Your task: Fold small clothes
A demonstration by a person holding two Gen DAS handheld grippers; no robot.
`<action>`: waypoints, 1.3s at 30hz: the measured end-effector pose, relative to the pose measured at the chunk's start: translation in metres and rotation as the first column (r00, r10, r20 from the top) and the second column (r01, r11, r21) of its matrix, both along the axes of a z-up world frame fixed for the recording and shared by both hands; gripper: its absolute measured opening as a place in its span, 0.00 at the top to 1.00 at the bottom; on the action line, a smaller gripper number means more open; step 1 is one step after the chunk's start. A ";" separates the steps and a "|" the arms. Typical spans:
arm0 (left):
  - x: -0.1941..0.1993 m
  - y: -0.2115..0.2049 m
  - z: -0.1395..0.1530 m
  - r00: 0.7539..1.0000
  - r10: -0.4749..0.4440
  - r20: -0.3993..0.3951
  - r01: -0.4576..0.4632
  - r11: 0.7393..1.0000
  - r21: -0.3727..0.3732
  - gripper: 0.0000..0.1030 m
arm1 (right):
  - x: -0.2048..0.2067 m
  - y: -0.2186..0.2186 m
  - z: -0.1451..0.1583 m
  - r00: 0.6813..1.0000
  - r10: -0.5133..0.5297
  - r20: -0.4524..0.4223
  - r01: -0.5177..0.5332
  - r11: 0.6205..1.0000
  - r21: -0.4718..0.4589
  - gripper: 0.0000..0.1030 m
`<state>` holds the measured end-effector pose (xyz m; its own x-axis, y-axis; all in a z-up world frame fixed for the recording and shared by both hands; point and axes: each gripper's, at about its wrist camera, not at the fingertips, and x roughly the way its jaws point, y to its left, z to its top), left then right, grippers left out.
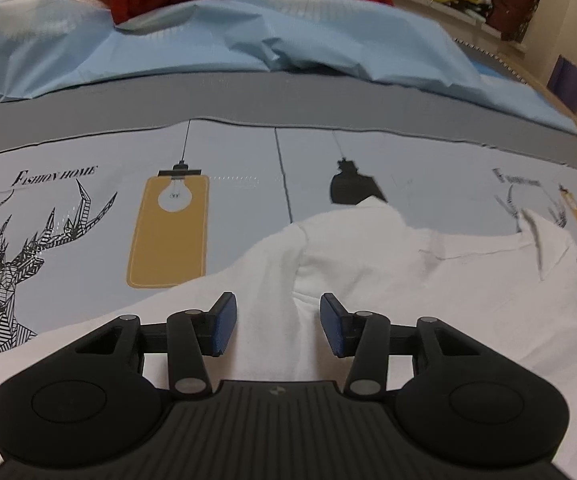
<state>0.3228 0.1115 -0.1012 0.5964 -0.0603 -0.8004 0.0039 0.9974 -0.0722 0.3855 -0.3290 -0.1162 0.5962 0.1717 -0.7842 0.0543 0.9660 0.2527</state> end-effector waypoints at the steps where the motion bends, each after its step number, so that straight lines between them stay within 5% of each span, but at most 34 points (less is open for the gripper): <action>1: 0.002 0.001 -0.004 1.000 0.003 -0.010 -0.003 1.000 0.005 0.53 | 0.003 0.008 -0.003 1.000 0.008 -0.010 -0.008 1.000 -0.013 0.68; 3: 0.007 0.007 -0.015 0.998 0.010 -0.056 -0.009 1.000 0.011 0.73 | 0.006 0.013 -0.011 0.999 0.020 -0.030 -0.021 0.998 -0.056 0.70; 4: 0.009 0.008 -0.018 0.998 0.007 -0.068 -0.007 1.000 0.004 0.85 | 0.011 0.013 -0.014 0.999 0.020 -0.030 -0.022 0.997 -0.069 0.83; 5: 0.010 0.010 -0.018 0.998 0.000 -0.068 0.000 1.000 0.005 0.96 | 0.010 0.015 -0.014 1.000 0.027 -0.016 -0.028 0.997 -0.068 0.85; 8: 0.012 0.012 -0.003 1.000 0.016 -0.009 -0.015 0.999 0.036 0.98 | 0.010 0.024 0.003 0.995 0.031 0.094 -0.019 0.993 -0.120 0.88; 12: 0.012 0.016 0.011 0.995 0.055 0.089 -0.061 0.996 0.065 0.96 | 0.006 0.040 0.035 0.943 0.108 0.314 -0.053 0.983 -0.177 0.86; 14: 0.012 0.019 0.013 0.995 0.068 0.068 -0.071 0.997 0.043 0.91 | 0.012 0.042 0.030 0.969 0.081 0.235 -0.027 0.974 -0.225 0.68; 18: 0.000 0.018 0.030 0.994 0.022 0.109 -0.026 0.999 0.031 0.85 | -0.001 0.025 0.025 0.985 -0.031 0.172 0.077 0.962 -0.263 0.66; 24: -0.028 0.004 0.014 0.987 -0.160 -0.027 0.158 0.984 -0.082 0.85 | -0.051 0.023 0.038 0.982 0.172 0.081 -0.146 0.955 -0.260 0.65; 26: -0.039 -0.004 -0.014 0.963 -0.202 -0.181 0.201 0.979 -0.020 0.85 | -0.067 0.022 0.031 0.976 0.216 -0.031 -0.217 0.948 -0.232 0.65; 27: -0.050 -0.007 -0.015 0.965 -0.204 -0.163 0.211 0.977 0.025 0.84 | -0.080 0.019 0.026 0.971 0.221 -0.091 -0.236 0.943 -0.236 0.65; 30: -0.064 -0.007 0.003 0.965 -0.158 -0.211 0.174 0.983 0.062 0.83 | -0.113 0.004 0.024 0.965 0.184 -0.189 -0.225 0.947 -0.228 0.65; 35: -0.124 0.002 0.039 0.959 -0.125 -0.253 0.119 0.992 -0.039 0.81 | -0.170 -0.020 0.041 0.956 0.156 -0.250 -0.197 0.969 -0.150 0.59; 39: -0.188 0.006 0.033 0.928 -0.141 -0.344 0.106 0.987 -0.119 0.76 | -0.205 -0.027 0.042 0.930 0.144 -0.338 -0.199 0.971 -0.134 0.58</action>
<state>0.1346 0.1179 -0.0679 0.2624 -0.2028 -0.9434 0.0836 0.9788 -0.1872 0.1809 -0.3559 -0.0740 0.2779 0.1023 -0.9552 -0.0637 0.9941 0.0880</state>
